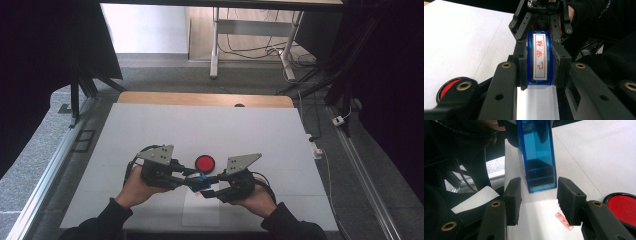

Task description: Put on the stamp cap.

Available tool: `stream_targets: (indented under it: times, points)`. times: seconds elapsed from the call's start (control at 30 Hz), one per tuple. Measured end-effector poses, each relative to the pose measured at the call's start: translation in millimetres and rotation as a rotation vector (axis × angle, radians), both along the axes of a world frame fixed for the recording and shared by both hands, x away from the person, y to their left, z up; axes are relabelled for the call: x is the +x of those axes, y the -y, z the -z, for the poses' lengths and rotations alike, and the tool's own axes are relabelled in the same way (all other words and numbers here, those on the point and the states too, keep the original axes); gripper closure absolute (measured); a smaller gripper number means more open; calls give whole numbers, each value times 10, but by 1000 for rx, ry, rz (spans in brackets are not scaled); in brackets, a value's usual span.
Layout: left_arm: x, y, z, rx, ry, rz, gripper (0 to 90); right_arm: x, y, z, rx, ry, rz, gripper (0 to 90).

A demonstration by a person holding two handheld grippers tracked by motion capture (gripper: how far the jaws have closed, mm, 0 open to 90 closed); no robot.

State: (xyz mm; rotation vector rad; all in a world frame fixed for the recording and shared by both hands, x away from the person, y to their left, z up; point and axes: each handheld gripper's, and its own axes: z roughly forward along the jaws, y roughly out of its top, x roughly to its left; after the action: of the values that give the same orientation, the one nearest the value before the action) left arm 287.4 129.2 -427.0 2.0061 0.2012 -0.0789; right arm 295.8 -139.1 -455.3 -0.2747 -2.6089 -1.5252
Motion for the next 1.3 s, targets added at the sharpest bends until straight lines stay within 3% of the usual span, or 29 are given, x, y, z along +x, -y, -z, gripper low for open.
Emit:
stream_targets:
  times: [0.53, 0.83, 0.97, 1.3]
  points:
    - [-4, -75, -46, 29, 18, -42, 701, -23, 69, -36, -22, 21, 64, 438]
    - [-3, -115, -62, 45, 27, -62, 701, -54, 91, -51, -48, 30, 118, 294]
    - [2, -130, -57, 48, 18, -72, 701, -67, 121, -71, -45, 17, 141, 240]
    - [32, -184, -46, 77, 3, -117, 701, -102, 216, -102, -74, 35, 222, 81]
